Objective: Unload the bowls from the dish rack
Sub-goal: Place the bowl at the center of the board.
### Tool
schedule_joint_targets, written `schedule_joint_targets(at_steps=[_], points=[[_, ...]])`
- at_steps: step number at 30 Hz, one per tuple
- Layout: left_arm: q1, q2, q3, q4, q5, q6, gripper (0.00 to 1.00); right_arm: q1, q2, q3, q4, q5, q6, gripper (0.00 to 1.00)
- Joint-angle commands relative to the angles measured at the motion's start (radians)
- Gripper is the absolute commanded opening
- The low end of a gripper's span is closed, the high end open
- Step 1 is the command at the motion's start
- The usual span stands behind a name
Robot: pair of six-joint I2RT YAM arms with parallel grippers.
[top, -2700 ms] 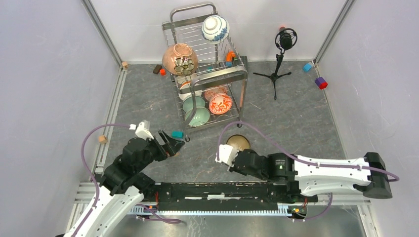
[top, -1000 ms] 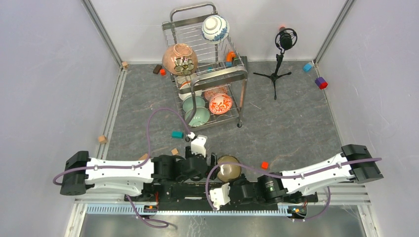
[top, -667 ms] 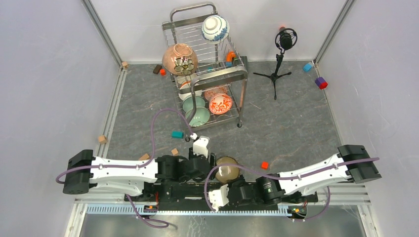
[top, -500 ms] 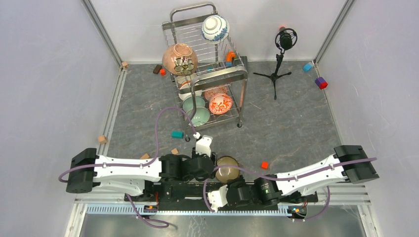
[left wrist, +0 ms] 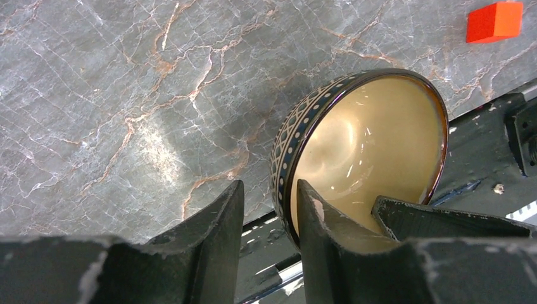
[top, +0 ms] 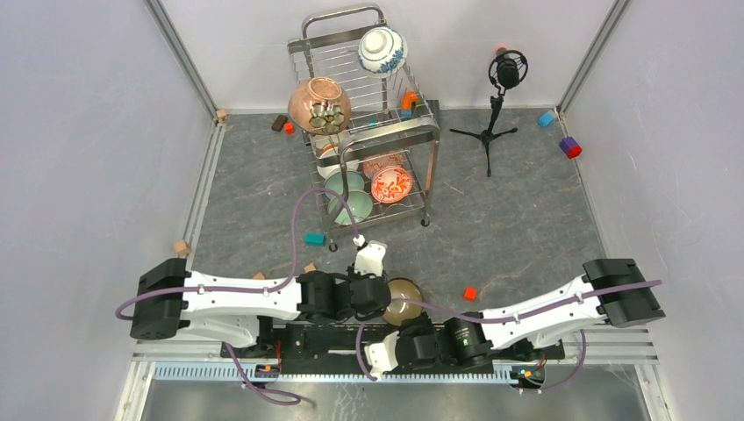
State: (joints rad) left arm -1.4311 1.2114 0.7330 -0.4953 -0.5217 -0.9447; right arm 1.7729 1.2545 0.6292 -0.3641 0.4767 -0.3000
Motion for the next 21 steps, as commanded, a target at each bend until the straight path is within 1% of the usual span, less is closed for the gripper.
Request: schedule_joint_targets(at_steps=[1, 8, 10, 12, 14, 15, 16, 17, 18, 20, 21], points=[[-0.006, 0.038, 0.056, -0.026, -0.009, 0.034, 0.40, 0.005, 0.008, 0.074, 0.033, 0.051, -0.033, 0.00], [-0.008, 0.077, 0.075, -0.028, 0.015, 0.040, 0.25, 0.006, 0.023, 0.101, 0.017, 0.042, -0.039, 0.00], [-0.008, 0.082, 0.075, -0.028, 0.020, 0.039, 0.16, 0.006, 0.029, 0.108, 0.014, 0.044, -0.038, 0.00], [-0.009, 0.081, 0.074, -0.025, 0.023, 0.034, 0.02, 0.007, 0.033, 0.113, 0.011, 0.044, -0.032, 0.00], [-0.009, 0.073, 0.068, -0.025, 0.023, 0.028, 0.02, 0.006, 0.038, 0.119, 0.010, 0.052, -0.018, 0.00], [-0.009, 0.064, 0.063, -0.025, 0.023, 0.022, 0.02, 0.006, 0.036, 0.122, 0.010, 0.054, -0.006, 0.02], [-0.008, 0.055, 0.058, -0.021, 0.022, 0.020, 0.02, 0.006, 0.033, 0.124, 0.012, 0.057, 0.004, 0.14], [-0.010, 0.045, 0.051, -0.017, 0.019, 0.016, 0.02, 0.006, 0.028, 0.126, 0.016, 0.060, 0.018, 0.22], [-0.010, 0.035, 0.042, -0.013, 0.015, 0.011, 0.02, 0.005, 0.021, 0.131, 0.017, 0.061, 0.034, 0.35], [-0.008, 0.015, 0.028, -0.004, 0.008, 0.002, 0.02, 0.007, 0.002, 0.140, 0.020, 0.055, 0.079, 0.56], [-0.009, 0.005, 0.021, 0.003, 0.006, -0.003, 0.02, 0.006, -0.008, 0.142, 0.029, 0.049, 0.100, 0.63]])
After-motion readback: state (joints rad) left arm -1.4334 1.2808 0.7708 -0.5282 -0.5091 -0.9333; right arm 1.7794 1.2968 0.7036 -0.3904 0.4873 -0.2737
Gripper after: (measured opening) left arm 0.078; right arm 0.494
